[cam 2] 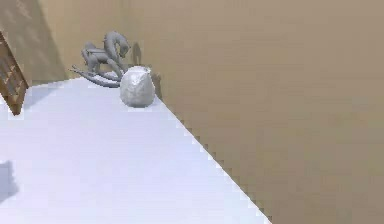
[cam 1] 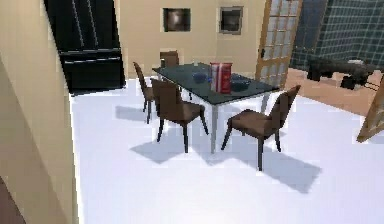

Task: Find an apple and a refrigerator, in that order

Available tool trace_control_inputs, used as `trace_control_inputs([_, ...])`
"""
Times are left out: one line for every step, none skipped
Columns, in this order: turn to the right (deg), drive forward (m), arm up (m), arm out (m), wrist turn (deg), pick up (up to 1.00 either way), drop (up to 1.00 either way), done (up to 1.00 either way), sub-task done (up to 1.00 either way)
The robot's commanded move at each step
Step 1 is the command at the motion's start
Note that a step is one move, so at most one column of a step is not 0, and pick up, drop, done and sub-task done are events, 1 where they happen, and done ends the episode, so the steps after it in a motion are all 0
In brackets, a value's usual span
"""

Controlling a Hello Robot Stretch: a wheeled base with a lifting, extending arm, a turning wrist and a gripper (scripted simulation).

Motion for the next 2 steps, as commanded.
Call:
trace_control_inputs([-18.0,0.0,0.0,0.0,0.0,0.0,0.0,0.0,0.0])
trace_control_inputs([0.0,0.9,0.0,0.0,0.0,0.0,0.0,0.0,0.0])
